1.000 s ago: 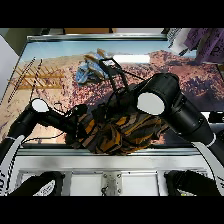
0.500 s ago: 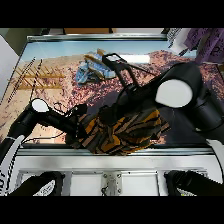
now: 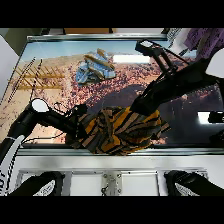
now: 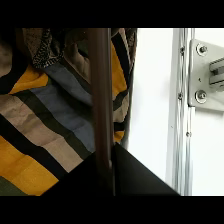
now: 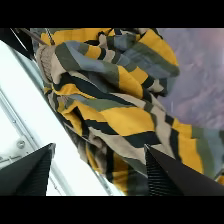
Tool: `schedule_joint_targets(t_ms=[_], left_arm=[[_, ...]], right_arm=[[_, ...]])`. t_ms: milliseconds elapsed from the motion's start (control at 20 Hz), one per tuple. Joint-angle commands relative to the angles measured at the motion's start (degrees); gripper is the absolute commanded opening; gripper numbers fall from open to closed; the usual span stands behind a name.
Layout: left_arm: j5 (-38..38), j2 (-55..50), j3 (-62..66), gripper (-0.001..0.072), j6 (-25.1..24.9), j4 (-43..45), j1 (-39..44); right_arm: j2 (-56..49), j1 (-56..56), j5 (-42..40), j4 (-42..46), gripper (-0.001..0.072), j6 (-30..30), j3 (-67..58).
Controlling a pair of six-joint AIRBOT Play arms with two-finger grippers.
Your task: Fold the clothes and pants, and hang the long-sleeved shirts on hangers.
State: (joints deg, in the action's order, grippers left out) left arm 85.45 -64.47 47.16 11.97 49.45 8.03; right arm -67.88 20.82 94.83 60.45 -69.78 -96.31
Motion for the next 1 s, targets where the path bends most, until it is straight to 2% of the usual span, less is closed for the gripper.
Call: schedule_joint_targets(t_ms=[0,100,250,350,450,600,800,950], left_arm=[[0.07,0.00,-0.02,0.0010,0.02,-0.02,-0.04],[-0.02,0.00,-0.02,0.0010,0.02,-0.02,-0.04],[0.00,0.00,-0.02,0.0010,0.00,0.00,-0.04],[0.00,0.00,-0.02,0.0010,0.00,0.00,-0.04],[0.02,0.00,-0.02,0.0010,0.00,0.00,-0.04],[0.04,0.00,-0.02,0.0010,0.00,0.02,-0.04],[0.02,0.00,-0.02,0.0010,0.02,0.02,-0.04],[-0.02,0.00,-0.02,0.0010,0.00,0.02,-0.04]], right_arm=[[1.53,-11.72,0.68,-13.77,0.0615,17.92,4.44],[2.75,-21.84,1.09,-23.87,0.0614,26.53,11.52],[3.26,-33.81,5.09,-32.74,0.0615,39.45,24.09],[3.02,-38.01,5.11,-34.91,0.0615,49.40,31.43],[2.47,-38.95,5.09,-35.01,0.0615,56.72,36.70],[0.94,-38.36,5.09,-35.15,0.0615,60.72,41.20],[-2.03,-35.43,4.17,-35.47,0.0614,62.55,42.25],[-4.28,-31.74,3.80,-39.19,0.0615,64.67,42.25]])
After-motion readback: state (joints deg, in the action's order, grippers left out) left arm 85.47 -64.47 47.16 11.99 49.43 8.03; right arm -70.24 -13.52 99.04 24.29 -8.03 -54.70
